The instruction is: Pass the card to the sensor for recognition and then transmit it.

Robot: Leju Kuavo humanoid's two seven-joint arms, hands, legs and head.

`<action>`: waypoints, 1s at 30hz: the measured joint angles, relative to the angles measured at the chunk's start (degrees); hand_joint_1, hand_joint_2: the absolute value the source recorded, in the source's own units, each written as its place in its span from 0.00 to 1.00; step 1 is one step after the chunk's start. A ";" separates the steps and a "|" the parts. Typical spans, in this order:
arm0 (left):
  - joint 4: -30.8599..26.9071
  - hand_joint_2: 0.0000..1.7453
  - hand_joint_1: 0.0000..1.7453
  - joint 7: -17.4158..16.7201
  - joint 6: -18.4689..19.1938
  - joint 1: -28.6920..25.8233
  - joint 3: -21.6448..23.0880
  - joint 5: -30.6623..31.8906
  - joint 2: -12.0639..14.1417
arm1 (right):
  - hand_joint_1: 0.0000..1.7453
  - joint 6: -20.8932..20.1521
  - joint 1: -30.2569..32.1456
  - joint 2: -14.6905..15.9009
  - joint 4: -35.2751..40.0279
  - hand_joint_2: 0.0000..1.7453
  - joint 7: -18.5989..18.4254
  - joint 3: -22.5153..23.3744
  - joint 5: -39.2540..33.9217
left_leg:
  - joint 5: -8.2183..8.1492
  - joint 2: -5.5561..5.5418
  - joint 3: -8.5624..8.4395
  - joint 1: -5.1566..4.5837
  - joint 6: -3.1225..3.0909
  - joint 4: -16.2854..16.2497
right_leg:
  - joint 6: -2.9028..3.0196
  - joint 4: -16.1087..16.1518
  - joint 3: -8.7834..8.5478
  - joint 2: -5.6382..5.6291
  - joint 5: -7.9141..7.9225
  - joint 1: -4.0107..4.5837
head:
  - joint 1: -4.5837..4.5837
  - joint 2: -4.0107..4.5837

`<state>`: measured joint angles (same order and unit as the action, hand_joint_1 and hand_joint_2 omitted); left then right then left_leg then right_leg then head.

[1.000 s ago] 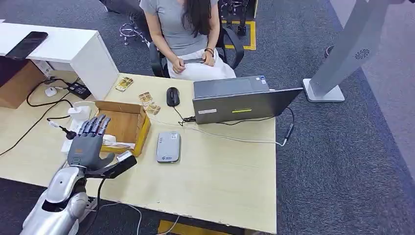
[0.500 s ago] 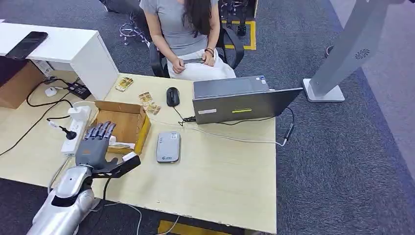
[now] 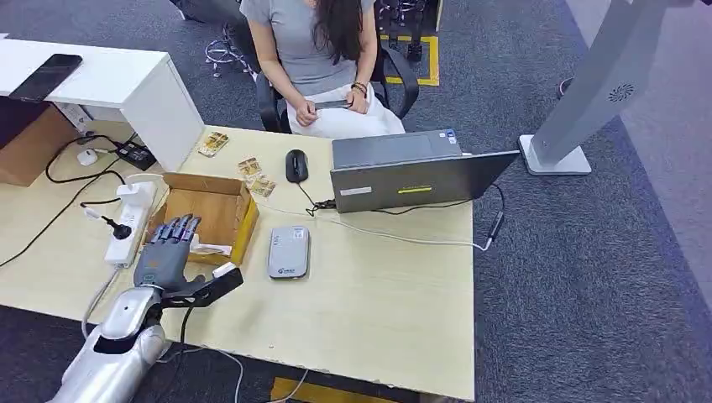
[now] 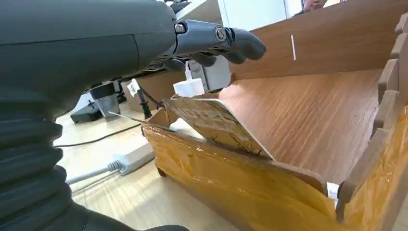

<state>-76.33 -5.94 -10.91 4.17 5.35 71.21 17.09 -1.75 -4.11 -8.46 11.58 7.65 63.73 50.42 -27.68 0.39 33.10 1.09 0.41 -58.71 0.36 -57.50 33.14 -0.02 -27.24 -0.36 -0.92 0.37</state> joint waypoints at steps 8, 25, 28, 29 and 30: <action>0.90 1.00 1.00 0.00 -0.04 0.15 0.02 -0.09 -0.07 | 0.00 0.00 -0.02 0.00 0.00 0.00 0.00 0.00 0.15 | 0.00 0.00 0.01 0.00 0.00 0.00 | 0.00 0.00 0.00 0.00 0.00 0.00 | 0.00 0.00; 1.03 1.00 1.00 2.43 -4.33 0.05 0.02 -1.75 -0.04 | 0.00 -0.18 -0.02 0.00 0.00 0.00 0.17 0.00 0.48 | 0.00 0.00 0.01 0.00 0.00 0.00 | 0.00 0.00 -0.01 0.00 0.00 0.00 | 0.02 0.00; 1.03 1.00 1.00 2.43 -4.33 0.05 0.02 -1.79 -0.04 | 0.00 -0.18 -0.05 0.00 0.00 0.00 0.17 0.00 0.48 | 0.00 0.00 0.01 0.00 0.00 0.00 | 0.00 0.00 -0.01 0.01 0.00 0.00 | 0.00 0.00; 1.03 1.00 1.00 2.43 -4.33 0.05 0.02 -1.79 -0.04 | 0.00 -0.18 -0.05 0.00 0.00 0.00 0.18 0.00 0.50 | 0.00 0.00 0.01 0.00 0.00 0.00 | 0.00 0.00 -0.01 0.00 0.00 0.00 | 0.00 0.00; 1.03 1.00 1.00 2.43 -4.33 0.05 0.02 -1.79 -0.04 | 0.00 -0.18 -0.05 0.00 0.00 0.00 0.18 0.00 0.50 | 0.00 0.00 0.01 0.00 0.00 0.00 | 0.00 0.00 -0.01 0.00 0.00 0.00 | 0.00 0.00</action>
<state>-75.30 -3.52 -15.23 4.22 5.38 69.42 17.05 -1.92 -4.16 -8.46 11.58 7.82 63.73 50.93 -27.68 0.39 33.10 1.09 0.41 -58.71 0.36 -57.50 33.13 -0.01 -27.25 -0.36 -0.92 0.37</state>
